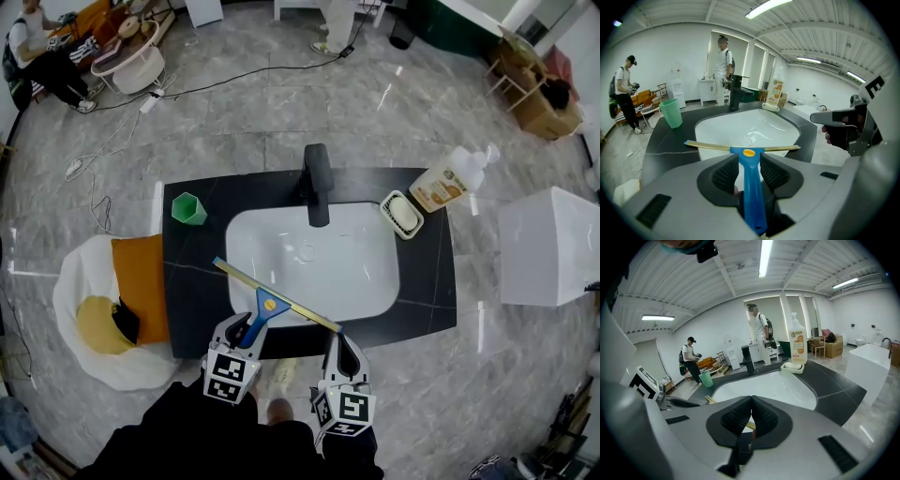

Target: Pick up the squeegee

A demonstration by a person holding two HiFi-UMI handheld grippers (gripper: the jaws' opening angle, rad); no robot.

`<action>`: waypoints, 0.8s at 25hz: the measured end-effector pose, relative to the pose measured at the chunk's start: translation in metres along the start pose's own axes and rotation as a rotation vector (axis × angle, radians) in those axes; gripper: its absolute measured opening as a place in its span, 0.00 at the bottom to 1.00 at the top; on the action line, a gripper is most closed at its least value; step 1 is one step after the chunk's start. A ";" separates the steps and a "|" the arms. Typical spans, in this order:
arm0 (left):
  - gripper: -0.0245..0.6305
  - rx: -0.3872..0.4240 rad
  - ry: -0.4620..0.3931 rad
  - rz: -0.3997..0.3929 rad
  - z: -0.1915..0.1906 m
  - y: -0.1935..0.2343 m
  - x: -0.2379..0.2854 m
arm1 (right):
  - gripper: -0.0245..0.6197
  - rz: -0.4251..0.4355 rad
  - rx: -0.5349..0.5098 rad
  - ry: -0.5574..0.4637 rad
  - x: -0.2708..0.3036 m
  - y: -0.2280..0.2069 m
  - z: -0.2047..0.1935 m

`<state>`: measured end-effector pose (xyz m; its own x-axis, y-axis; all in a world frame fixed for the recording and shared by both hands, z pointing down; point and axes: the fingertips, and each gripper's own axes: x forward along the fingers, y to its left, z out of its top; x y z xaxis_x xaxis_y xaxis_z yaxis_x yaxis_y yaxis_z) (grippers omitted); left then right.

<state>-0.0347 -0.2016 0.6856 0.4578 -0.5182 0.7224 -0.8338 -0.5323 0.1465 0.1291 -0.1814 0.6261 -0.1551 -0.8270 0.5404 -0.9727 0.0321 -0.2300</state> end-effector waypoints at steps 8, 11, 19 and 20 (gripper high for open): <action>0.35 0.011 0.061 -0.018 -0.012 -0.002 0.016 | 0.06 -0.012 0.011 0.006 0.005 -0.004 -0.002; 0.37 0.009 0.094 -0.015 -0.018 0.000 0.022 | 0.06 -0.018 0.014 0.008 0.007 -0.006 -0.002; 0.37 -0.001 0.136 -0.026 -0.032 -0.001 0.035 | 0.06 -0.025 0.021 0.021 0.012 -0.008 -0.006; 0.37 0.000 0.141 -0.026 -0.034 -0.001 0.036 | 0.06 -0.026 0.023 0.022 0.012 -0.008 -0.006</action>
<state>-0.0282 -0.1973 0.7342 0.4312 -0.4049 0.8063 -0.8223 -0.5442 0.1665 0.1340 -0.1884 0.6396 -0.1336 -0.8147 0.5643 -0.9723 -0.0023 -0.2336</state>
